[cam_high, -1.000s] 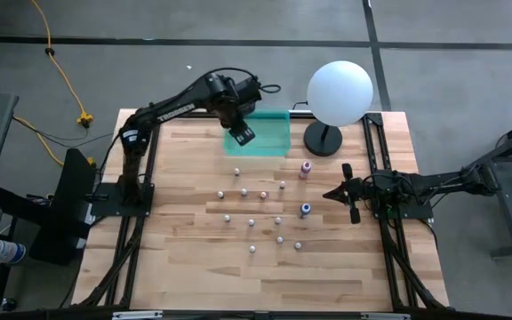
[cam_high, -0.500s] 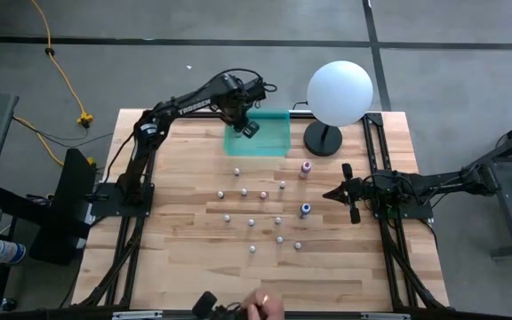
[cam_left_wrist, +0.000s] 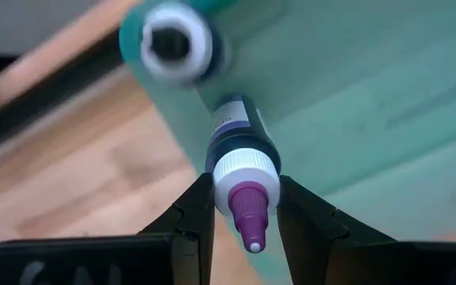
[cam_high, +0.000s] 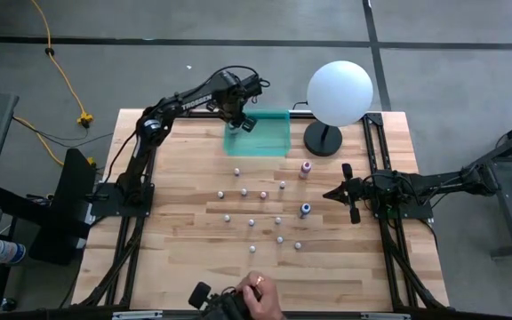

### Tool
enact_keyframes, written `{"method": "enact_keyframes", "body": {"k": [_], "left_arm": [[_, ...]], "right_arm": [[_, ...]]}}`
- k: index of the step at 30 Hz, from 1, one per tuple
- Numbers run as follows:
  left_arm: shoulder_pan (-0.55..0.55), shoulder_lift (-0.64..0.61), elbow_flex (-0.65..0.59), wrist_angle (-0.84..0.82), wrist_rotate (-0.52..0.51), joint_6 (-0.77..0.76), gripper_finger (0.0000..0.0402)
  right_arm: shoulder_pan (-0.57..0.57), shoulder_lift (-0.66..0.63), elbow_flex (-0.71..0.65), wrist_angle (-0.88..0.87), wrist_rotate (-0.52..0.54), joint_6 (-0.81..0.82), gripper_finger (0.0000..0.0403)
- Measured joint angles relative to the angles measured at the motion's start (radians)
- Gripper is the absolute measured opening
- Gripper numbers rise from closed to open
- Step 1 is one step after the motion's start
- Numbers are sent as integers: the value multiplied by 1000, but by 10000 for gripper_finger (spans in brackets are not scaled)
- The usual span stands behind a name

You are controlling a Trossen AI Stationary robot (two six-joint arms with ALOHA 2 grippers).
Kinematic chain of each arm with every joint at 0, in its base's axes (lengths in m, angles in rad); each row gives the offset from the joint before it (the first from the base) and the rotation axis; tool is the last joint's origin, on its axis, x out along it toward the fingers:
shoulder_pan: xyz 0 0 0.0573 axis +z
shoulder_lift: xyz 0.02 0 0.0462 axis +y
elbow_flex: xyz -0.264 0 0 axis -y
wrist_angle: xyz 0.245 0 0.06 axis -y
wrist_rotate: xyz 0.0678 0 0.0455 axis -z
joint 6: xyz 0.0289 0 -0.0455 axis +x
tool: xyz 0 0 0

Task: Pick & Place food coloring
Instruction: Put the big purple food coloring bottle into the bin

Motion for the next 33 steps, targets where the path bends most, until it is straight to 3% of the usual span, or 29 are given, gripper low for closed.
{"method": "enact_keyframes", "body": {"k": [25,33], "left_arm": [[37,17,0,45,27,5,98],[37,17,0,43,37,17,146]], "right_arm": [[0,0,0,-1,0,0,0],[0,0,0,-2,0,0,0]]}}
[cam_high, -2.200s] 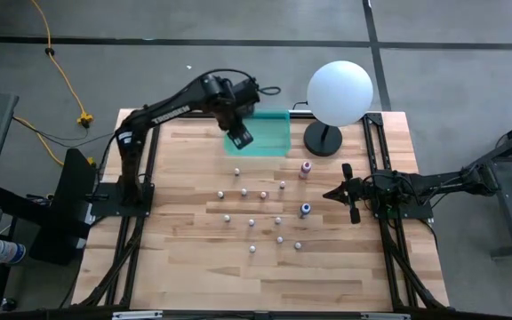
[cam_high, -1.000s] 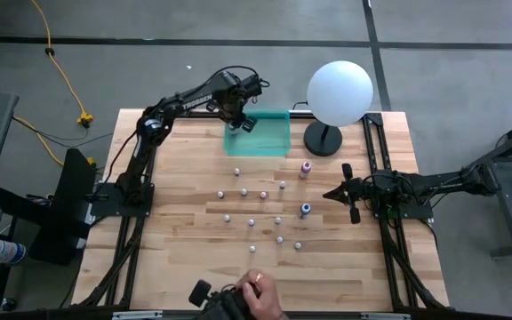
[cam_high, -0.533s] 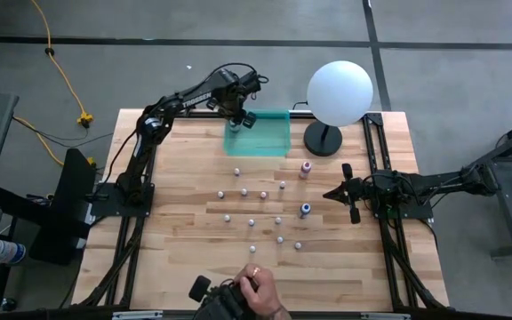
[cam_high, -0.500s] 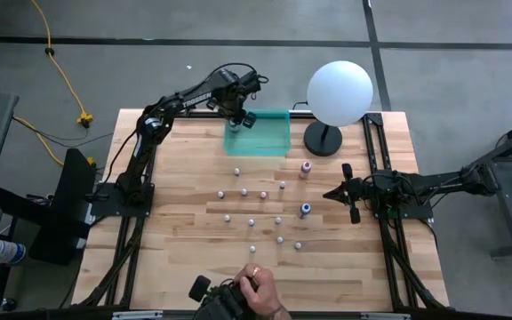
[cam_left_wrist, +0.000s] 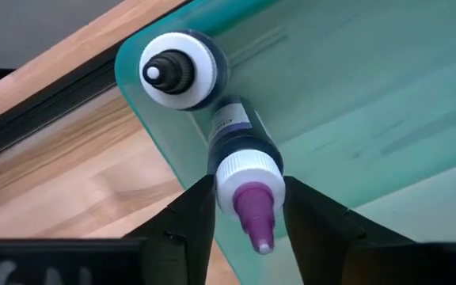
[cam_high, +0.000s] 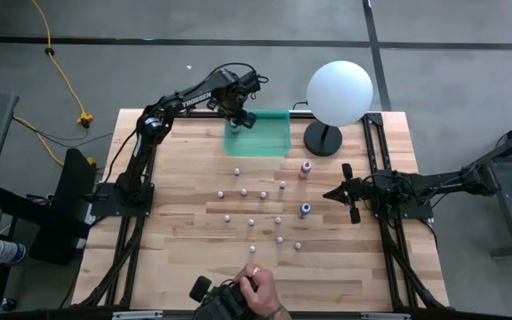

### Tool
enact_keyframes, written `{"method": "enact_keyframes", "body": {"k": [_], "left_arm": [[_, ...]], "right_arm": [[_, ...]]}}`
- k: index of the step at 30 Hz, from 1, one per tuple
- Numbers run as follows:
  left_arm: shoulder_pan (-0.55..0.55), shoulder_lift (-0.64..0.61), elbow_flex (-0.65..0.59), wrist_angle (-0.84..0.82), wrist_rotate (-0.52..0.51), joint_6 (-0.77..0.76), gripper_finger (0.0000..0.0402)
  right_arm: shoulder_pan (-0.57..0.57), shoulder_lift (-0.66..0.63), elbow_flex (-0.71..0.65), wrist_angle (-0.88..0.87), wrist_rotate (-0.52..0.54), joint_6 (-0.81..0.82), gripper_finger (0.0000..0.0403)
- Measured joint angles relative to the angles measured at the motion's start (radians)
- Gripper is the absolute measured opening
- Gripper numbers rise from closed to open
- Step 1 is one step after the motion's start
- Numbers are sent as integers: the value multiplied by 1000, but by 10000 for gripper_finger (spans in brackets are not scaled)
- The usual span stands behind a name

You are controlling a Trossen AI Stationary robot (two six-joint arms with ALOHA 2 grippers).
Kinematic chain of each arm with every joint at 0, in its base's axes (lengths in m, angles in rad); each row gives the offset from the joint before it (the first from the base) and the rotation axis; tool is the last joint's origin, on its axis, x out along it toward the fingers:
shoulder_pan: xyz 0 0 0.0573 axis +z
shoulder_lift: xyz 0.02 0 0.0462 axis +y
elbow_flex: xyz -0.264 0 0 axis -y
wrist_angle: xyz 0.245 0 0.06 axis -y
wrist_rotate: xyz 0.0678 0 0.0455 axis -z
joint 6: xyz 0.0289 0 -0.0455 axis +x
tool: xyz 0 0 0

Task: Pick & Place food coloring
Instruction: Put the big purple food coloring bottle into the bin, then put the small black food coloring bottle into the bin

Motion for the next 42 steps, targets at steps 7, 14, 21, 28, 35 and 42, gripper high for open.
{"method": "enact_keyframes", "body": {"k": [7,14,21,28,35,42], "left_arm": [[0,0,0,-2,-2,2,161],[-2,0,4,9,-5,12,163],[-16,0,62,-3,-11,56,163],[-35,-1,130,-13,-9,99,163],[-56,-8,221,-103,-32,138,163],[-93,-36,280,-128,-34,203,164]], "right_arm": [[0,0,0,0,0,0,0],[0,0,0,0,0,0,0],[0,0,0,0,0,0,0],[0,0,0,0,0,0,0],[0,0,0,0,0,0,0],[0,0,0,0,0,0,0]]}}
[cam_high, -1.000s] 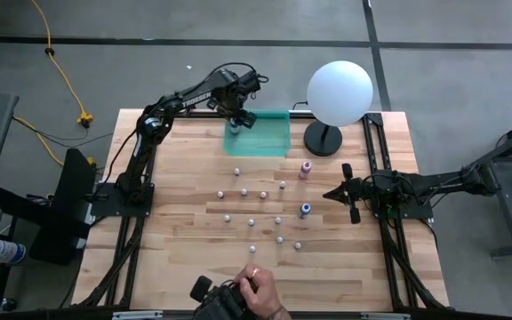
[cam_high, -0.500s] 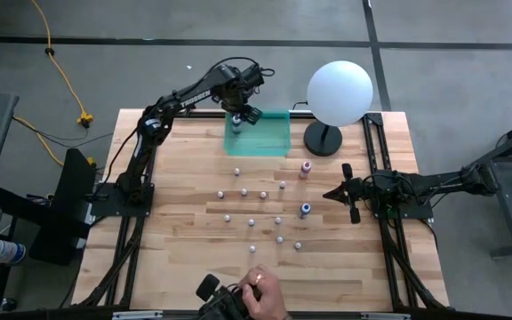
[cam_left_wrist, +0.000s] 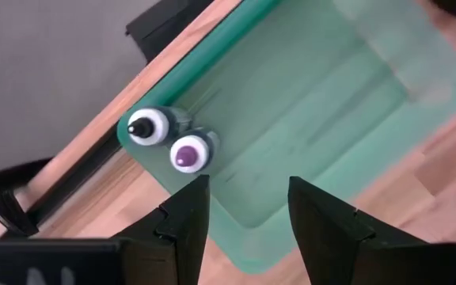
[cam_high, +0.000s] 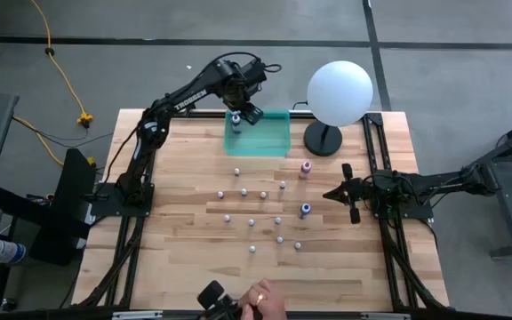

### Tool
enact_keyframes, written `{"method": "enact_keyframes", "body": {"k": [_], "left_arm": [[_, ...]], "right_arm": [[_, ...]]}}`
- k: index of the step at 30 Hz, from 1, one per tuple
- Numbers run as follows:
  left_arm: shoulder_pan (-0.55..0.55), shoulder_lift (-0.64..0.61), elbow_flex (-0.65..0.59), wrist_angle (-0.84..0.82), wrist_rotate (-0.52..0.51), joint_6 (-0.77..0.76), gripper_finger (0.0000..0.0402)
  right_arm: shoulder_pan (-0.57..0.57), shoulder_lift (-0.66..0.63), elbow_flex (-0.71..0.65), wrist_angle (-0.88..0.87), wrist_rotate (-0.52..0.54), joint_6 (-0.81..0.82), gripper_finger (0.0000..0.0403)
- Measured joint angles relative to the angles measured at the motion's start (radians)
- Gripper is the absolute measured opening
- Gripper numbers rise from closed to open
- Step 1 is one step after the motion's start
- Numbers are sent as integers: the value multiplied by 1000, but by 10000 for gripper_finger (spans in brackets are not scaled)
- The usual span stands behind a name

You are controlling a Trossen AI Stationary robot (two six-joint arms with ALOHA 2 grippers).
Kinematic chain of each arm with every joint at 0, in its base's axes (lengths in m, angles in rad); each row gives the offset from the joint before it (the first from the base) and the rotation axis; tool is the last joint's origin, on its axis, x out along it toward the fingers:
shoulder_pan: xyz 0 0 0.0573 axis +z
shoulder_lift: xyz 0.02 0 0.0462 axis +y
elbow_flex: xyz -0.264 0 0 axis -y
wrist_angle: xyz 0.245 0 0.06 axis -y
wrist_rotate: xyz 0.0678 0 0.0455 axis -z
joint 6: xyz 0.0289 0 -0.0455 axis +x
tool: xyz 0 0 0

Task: Pick & Place food coloring
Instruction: Put the small black food coloring bottle into the bin

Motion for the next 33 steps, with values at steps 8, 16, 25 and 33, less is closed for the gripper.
{"method": "enact_keyframes", "body": {"k": [8,16,25,33], "left_arm": [[-65,-73,1,-15,-2,102,164],[-139,-136,0,-87,35,190,164],[-247,-271,-114,-91,37,263,164],[-359,-510,-553,272,143,274,194]], "right_arm": [[0,0,0,0,0,0,0],[0,0,0,0,0,0,0],[0,0,0,1,0,0,0],[0,0,0,1,0,0,0]]}}
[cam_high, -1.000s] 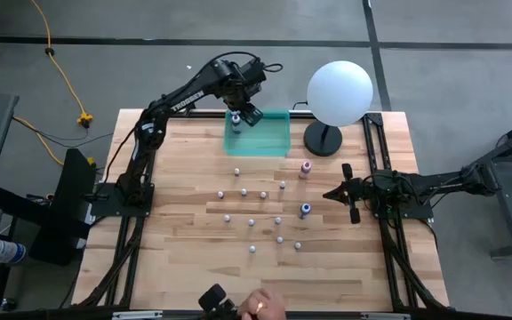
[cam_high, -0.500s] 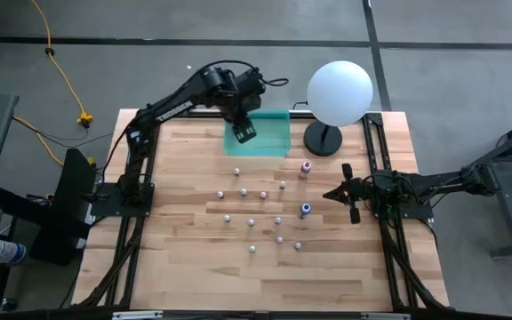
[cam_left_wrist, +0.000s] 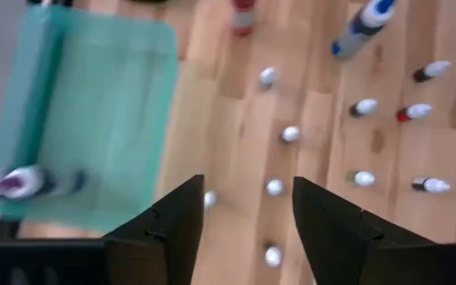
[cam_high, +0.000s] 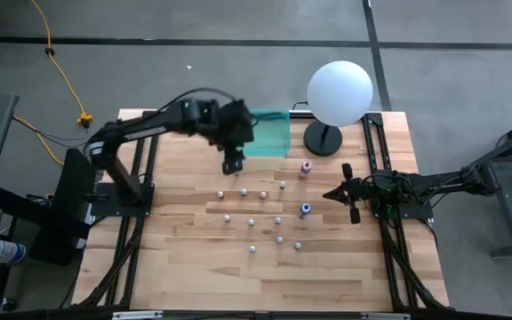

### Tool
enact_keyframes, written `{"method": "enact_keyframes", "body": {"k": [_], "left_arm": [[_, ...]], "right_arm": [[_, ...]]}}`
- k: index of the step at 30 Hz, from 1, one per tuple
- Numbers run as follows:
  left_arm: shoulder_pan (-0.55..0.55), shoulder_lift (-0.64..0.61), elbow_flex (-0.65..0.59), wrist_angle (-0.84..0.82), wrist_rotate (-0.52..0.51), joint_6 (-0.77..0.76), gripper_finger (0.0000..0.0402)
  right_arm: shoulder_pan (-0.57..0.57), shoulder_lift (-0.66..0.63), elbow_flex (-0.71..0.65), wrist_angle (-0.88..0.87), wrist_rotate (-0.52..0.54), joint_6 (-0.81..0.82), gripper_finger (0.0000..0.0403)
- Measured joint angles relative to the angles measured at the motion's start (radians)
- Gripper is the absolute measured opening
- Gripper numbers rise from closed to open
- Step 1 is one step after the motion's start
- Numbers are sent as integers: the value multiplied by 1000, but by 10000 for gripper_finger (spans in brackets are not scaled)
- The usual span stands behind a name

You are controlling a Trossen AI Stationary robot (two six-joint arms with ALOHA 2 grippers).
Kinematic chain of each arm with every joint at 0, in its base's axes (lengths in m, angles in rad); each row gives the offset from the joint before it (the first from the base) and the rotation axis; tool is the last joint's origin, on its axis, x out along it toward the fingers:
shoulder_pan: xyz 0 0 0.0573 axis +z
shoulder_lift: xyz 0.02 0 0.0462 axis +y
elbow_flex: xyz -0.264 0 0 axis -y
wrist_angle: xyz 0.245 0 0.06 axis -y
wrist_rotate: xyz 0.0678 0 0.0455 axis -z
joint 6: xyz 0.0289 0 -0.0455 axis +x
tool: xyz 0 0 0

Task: Pick & Place food coloring
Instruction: Put the small black food coloring bottle into the bin

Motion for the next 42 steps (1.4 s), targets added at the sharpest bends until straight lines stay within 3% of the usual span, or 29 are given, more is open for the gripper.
{"method": "enact_keyframes", "body": {"k": [3,7,14,19,42], "left_arm": [[-35,-98,-203,121,-4,-43,222],[-61,-181,-412,153,-34,-144,251],[-81,-202,-605,116,-34,-232,260],[-102,-149,-661,156,-52,-251,260],[-146,54,-664,289,-36,-259,260]], "right_arm": [[0,0,0,0,0,0,0],[0,0,0,0,0,0,0],[0,0,0,0,0,0,0],[0,0,0,0,0,0,0],[0,0,0,0,0,0,0]]}}
